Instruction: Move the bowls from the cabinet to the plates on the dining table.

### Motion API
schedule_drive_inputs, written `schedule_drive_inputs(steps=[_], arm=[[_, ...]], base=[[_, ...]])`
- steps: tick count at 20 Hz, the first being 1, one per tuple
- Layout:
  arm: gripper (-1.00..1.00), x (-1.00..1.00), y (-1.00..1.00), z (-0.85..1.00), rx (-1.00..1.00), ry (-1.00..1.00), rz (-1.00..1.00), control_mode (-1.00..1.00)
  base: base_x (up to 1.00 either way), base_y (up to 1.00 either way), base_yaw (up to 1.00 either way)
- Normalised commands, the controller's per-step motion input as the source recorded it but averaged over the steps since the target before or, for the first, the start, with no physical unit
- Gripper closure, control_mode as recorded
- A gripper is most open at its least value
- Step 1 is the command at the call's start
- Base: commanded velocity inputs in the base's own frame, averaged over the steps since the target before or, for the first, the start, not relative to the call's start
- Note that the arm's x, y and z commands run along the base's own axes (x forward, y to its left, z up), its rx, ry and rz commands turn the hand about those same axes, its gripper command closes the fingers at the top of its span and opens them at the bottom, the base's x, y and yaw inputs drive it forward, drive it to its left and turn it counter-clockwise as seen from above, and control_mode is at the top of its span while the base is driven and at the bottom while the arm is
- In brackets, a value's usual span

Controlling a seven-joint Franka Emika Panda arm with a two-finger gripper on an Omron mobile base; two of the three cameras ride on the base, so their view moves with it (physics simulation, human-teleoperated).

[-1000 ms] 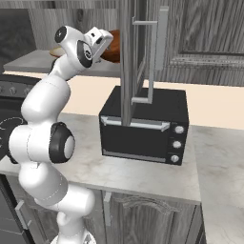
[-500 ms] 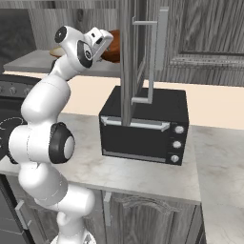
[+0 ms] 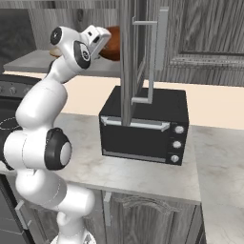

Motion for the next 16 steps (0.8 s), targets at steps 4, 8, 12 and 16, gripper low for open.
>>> schedule_drive_inputs(steps=[4,8,12,16], arm=[[1.00,-0.48,0.00,0.14,-0.04,-0.13,0.07,-1.00],[1.00,-0.63,0.00,0.10,-0.03,-0.05,0.08,-1.00],[1.00,-0.74,0.00,0.19,-0.02,0.00,0.06,-1.00],[1.00,-0.76,0.06,0.22,-0.04,0.00,0.04,-1.00]], base=[[0.00,0.00,0.00],[0.00,0.00,0.00],[0.00,0.00,0.00],[0.00,0.00,0.00]])
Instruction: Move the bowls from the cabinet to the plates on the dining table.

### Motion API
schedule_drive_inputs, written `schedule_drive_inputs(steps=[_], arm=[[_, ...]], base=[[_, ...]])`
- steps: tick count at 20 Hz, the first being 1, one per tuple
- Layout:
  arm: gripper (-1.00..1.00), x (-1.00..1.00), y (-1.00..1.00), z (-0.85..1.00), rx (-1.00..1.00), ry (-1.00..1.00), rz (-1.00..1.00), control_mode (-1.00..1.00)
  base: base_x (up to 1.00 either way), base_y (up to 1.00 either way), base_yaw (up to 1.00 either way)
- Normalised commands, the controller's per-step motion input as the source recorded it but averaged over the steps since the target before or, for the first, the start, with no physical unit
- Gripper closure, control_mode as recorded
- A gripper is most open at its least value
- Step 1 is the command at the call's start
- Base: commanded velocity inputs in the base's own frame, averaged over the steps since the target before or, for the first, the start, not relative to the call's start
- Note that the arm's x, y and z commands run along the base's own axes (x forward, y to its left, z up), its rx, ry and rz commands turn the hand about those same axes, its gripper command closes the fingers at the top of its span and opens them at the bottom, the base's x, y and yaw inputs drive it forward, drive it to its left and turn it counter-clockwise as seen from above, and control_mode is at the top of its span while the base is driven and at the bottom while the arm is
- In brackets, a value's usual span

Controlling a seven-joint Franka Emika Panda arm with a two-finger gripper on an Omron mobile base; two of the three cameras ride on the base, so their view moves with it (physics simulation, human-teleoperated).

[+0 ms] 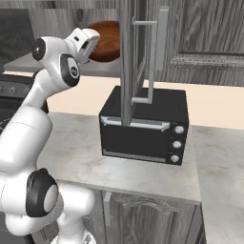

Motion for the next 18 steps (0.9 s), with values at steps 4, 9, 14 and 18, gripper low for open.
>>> schedule_drive_inputs(steps=[4,9,14,18], arm=[[1.00,-0.75,0.13,0.24,-0.04,0.00,0.05,-1.00],[1.00,-0.80,0.16,0.20,-0.03,0.01,0.10,-1.00],[1.00,-0.84,0.16,0.15,-0.01,0.04,0.11,-1.00],[1.00,-0.84,0.10,0.06,0.00,0.05,0.11,-1.00]], base=[[0.00,0.00,0.00],[0.00,0.00,0.00],[0.00,0.00,0.00],[0.00,0.00,0.00]])
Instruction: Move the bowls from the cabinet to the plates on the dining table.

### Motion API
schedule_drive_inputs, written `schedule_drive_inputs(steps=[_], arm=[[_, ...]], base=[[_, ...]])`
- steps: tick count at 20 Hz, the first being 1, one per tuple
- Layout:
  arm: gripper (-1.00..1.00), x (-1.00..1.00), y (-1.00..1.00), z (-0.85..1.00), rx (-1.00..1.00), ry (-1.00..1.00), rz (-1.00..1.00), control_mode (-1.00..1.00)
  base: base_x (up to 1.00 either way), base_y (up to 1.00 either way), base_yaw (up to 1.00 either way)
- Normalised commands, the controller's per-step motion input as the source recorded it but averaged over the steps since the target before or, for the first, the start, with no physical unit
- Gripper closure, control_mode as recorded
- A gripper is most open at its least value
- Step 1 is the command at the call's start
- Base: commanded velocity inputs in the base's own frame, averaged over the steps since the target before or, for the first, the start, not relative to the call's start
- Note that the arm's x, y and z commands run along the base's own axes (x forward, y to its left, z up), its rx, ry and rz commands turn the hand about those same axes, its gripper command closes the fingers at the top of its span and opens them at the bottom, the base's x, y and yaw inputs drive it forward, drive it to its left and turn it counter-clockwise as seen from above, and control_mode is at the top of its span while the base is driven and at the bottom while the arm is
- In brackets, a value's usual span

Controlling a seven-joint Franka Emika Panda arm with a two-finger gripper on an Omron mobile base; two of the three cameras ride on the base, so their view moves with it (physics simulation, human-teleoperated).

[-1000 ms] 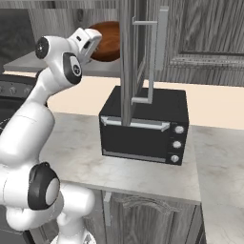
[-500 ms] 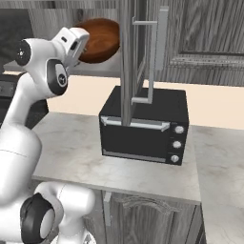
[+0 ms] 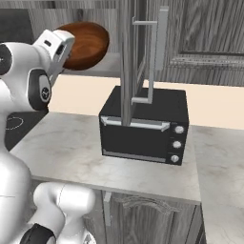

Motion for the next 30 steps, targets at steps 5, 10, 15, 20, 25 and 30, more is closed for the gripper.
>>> schedule_drive_inputs(steps=[5,10,15,20,25,30], arm=[[1.00,-0.78,0.10,0.00,0.00,0.01,0.09,-1.00],[1.00,-0.78,0.09,0.00,0.00,0.00,0.10,-1.00],[1.00,-0.73,0.08,0.00,0.00,0.00,0.10,-1.00],[1.00,-0.48,0.07,0.00,0.00,0.00,0.05,-1.00],[1.00,-0.40,0.00,0.00,0.00,0.00,0.01,-1.00],[1.00,-0.31,0.00,0.00,0.00,0.01,0.00,-1.00]], base=[[0.00,0.00,0.00],[0.00,0.00,0.00],[0.00,0.00,0.00],[0.00,0.00,0.00],[0.00,0.00,0.00],[0.00,0.00,0.00]])
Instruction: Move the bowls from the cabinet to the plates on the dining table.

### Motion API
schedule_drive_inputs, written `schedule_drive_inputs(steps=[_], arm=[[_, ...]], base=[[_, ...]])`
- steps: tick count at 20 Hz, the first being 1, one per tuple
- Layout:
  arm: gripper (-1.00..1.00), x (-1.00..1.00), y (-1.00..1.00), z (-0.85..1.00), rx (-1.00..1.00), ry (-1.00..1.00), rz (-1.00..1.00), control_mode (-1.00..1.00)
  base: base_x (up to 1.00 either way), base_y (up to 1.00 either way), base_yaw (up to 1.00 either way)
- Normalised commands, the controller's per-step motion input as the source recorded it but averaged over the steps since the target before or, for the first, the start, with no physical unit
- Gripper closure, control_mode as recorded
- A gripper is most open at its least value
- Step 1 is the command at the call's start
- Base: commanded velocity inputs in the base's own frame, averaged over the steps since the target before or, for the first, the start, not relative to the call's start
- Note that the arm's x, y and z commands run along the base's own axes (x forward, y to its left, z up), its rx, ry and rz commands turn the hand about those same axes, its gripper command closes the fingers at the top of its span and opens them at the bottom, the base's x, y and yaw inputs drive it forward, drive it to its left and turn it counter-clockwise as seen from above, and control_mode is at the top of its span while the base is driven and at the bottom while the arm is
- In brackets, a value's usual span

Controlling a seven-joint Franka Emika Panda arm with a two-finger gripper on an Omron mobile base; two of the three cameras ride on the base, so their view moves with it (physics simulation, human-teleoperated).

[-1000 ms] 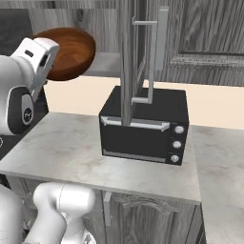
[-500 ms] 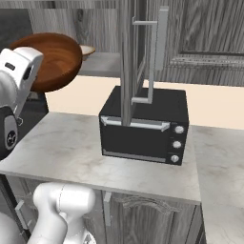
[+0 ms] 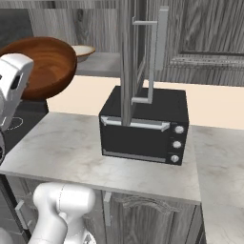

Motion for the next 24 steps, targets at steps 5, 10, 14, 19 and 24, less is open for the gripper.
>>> schedule_drive_inputs(steps=[5,10,14,19,24], arm=[[1.00,-0.26,0.00,0.00,0.00,0.02,0.00,-1.00],[1.00,-0.16,0.00,0.00,0.00,0.05,0.00,-1.00],[1.00,-0.09,0.00,0.00,0.00,0.06,0.00,-1.00],[1.00,-0.04,0.00,-0.02,0.00,0.02,0.00,-1.00],[1.00,0.00,0.00,-0.13,0.00,0.00,0.01,-1.00]], base=[[0.00,0.00,0.00],[0.00,0.00,0.00],[0.00,0.00,0.00],[0.00,0.00,0.00],[0.00,0.00,0.00]])
